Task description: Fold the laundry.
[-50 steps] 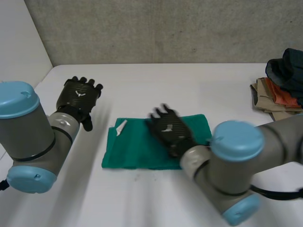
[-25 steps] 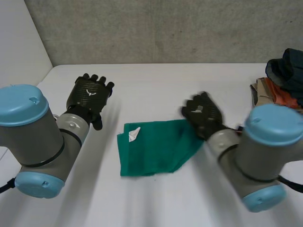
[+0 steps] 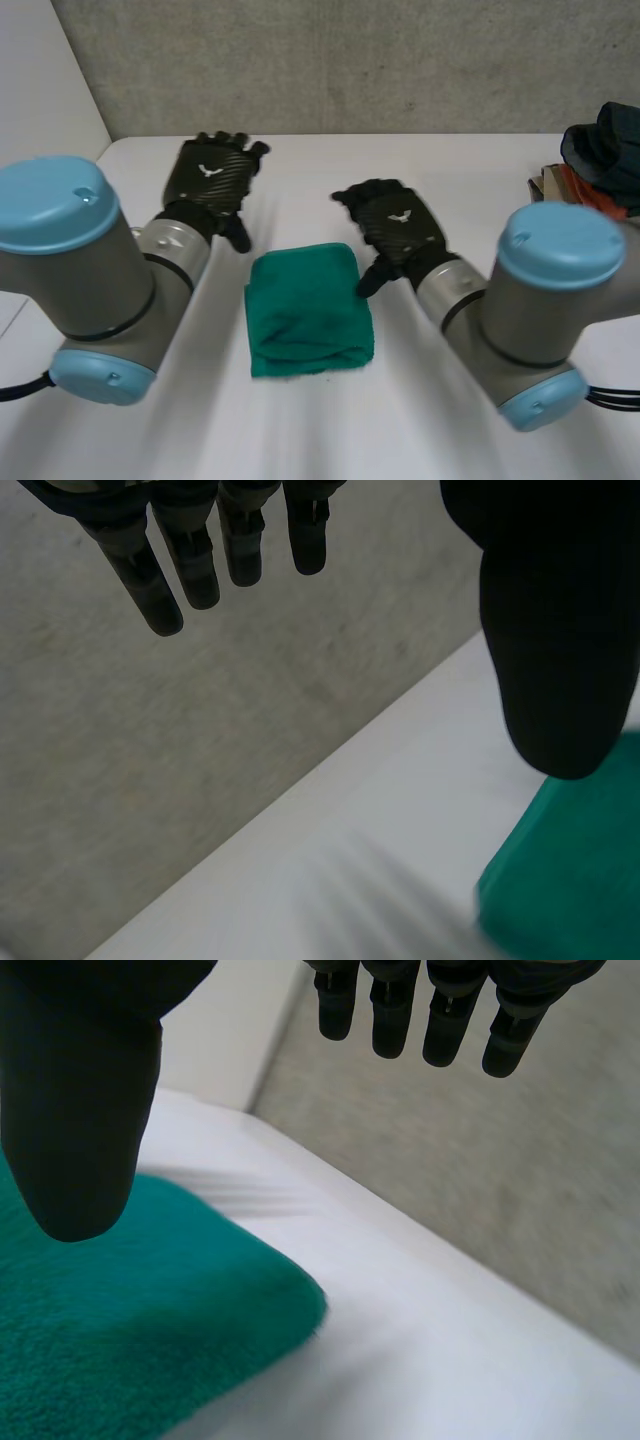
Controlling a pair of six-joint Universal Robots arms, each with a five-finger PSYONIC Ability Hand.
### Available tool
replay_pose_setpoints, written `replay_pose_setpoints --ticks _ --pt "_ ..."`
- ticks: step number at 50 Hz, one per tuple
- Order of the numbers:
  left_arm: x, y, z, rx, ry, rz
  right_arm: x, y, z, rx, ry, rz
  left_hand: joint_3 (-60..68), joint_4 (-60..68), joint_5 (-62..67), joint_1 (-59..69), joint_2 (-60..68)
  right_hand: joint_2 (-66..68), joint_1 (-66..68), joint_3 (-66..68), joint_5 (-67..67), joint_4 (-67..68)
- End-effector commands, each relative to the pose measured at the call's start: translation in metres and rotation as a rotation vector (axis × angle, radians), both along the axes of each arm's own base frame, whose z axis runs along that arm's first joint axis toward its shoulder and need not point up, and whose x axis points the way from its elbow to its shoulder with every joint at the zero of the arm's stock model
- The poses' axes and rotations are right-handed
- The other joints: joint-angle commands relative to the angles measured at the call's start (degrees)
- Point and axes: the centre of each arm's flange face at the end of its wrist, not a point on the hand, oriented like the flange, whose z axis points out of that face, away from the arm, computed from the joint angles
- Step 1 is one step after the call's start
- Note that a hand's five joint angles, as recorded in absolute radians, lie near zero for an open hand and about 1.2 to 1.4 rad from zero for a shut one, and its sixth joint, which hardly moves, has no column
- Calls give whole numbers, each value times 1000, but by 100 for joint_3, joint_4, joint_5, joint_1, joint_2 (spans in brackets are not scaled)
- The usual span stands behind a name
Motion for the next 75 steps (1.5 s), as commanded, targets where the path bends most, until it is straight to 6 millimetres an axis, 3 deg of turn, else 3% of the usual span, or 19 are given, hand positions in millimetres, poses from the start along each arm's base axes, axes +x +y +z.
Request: replay_pose_setpoints --ticks 1,6,11,18,19,23,27,33,40,44,50,61,75 --pt "-39 28 -19 102 55 -122 -12 -5 10 196 -69 -7 301 341 227 400 330 -254 -331 -241 -274 -230" --pt "-44 26 -54 201 -17 -112 2 -13 -22 315 -4 29 301 341 227 400 330 -254 -331 -241 -274 -230" --pt "-34 25 -86 300 -122 -23 10 -14 -40 374 42 61 301 341 227 400 330 -254 -331 -241 -274 -230" --pt "-20 25 -103 348 -250 29 11 -17 -63 343 152 66 284 324 210 383 313 -254 -331 -241 -274 -230" --pt "-14 26 -111 373 -290 35 11 -17 -63 326 170 66 284 324 210 383 313 -254 -331 -241 -274 -230" --pt "-10 28 -113 388 -312 32 7 -19 -59 224 272 37 250 290 177 349 279 -254 -331 -241 -274 -230" --pt "-12 26 -97 353 -287 27 2 -20 -46 120 355 -2 200 240 126 299 229 -254 -331 -241 -274 -230" --pt "-17 18 -40 222 -183 -34 2 -4 -9 -21 323 -41 99 139 25 198 128 -254 -331 -241 -274 -230" --pt "-19 8 13 117 -72 -223 5 39 -26 -54 316 37 99 139 25 198 128 -254 -331 -241 -274 -230" --pt "-23 11 27 114 -34 -368 10 64 -39 -67 295 90 166 206 93 265 195 -254 -331 -241 -274 -230" --pt "-24 13 38 165 21 -491 19 81 -56 -114 272 135 200 240 126 299 229 -254 -331 -241 -274 -230" --pt "-25 10 30 211 42 -494 30 68 -85 -126 271 126 166 206 93 265 195 326 249 339 306 350" --pt "-25 8 25 222 39 -492 43 54 -82 -224 242 118 200 240 127 299 229 1133 1056 1147 1113 1158"
